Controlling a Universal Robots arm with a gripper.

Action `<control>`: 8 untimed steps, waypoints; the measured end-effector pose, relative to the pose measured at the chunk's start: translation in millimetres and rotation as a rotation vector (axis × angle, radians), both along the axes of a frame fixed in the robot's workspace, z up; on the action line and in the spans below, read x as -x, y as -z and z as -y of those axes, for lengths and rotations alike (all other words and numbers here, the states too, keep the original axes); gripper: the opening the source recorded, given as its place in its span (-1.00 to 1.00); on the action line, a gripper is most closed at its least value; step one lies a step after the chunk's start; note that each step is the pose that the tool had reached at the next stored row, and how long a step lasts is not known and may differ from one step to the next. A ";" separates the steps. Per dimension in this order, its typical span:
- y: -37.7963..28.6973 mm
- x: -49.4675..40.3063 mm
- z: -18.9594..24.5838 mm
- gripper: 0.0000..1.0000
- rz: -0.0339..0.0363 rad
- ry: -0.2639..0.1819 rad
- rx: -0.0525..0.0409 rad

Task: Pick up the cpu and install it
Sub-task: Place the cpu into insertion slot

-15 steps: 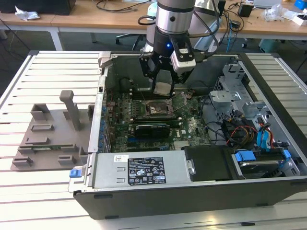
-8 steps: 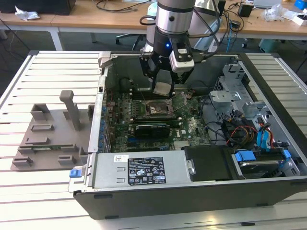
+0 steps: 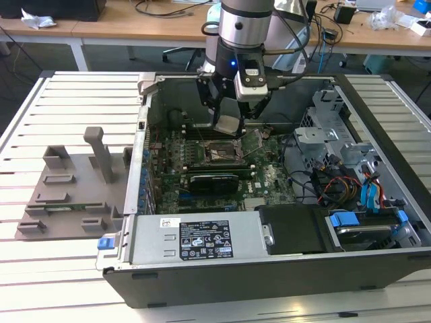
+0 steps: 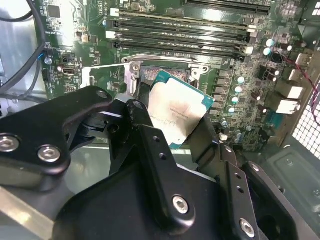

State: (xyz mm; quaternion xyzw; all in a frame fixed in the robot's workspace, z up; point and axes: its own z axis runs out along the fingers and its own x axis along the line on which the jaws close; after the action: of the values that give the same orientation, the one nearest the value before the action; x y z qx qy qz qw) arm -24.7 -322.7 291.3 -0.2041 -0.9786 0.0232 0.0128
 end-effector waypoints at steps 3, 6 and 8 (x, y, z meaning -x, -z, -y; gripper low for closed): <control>0.0 0.0 0.0 0.09 0.0000 0.030 0.0003; 0.1 0.0 0.0 0.09 0.0000 0.056 0.0005; 0.1 0.0 0.0 0.09 0.0000 0.072 0.0006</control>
State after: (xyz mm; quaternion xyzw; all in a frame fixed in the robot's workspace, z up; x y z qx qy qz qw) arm -24.7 -322.7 291.2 -0.2392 -0.9706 0.0230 0.0135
